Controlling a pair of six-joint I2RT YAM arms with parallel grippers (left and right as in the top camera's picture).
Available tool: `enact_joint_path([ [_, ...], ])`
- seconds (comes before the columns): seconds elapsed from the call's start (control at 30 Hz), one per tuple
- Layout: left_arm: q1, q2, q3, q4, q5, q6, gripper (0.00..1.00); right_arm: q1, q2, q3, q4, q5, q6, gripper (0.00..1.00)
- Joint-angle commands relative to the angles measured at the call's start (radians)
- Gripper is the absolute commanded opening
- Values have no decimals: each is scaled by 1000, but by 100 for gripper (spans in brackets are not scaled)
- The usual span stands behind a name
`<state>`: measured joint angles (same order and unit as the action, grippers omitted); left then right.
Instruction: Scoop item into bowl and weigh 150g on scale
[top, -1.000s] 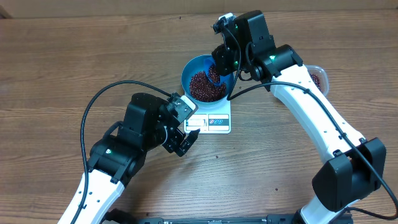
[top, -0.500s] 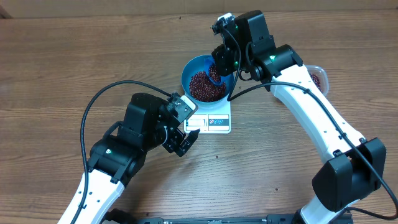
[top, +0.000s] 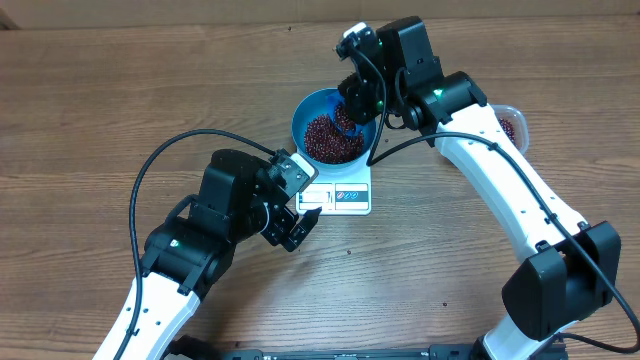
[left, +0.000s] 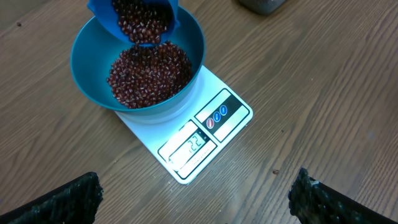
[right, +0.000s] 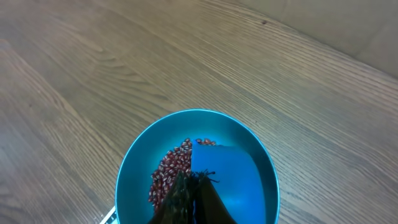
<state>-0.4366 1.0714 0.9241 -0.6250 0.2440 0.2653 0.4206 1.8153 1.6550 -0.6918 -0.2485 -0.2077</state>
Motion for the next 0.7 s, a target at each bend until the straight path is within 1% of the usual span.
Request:
enact_joint_path([
  [0.0, 4, -11, -5, 0, 15, 8, 99, 5, -8, 33, 10, -42, -61, 4],
  [0.23, 4, -11, -5, 0, 15, 8, 100, 5, -8, 33, 11, -45, -117, 4],
  [0.67, 4, -11, -5, 0, 15, 8, 99, 5, -8, 33, 8, -45, -119, 4],
])
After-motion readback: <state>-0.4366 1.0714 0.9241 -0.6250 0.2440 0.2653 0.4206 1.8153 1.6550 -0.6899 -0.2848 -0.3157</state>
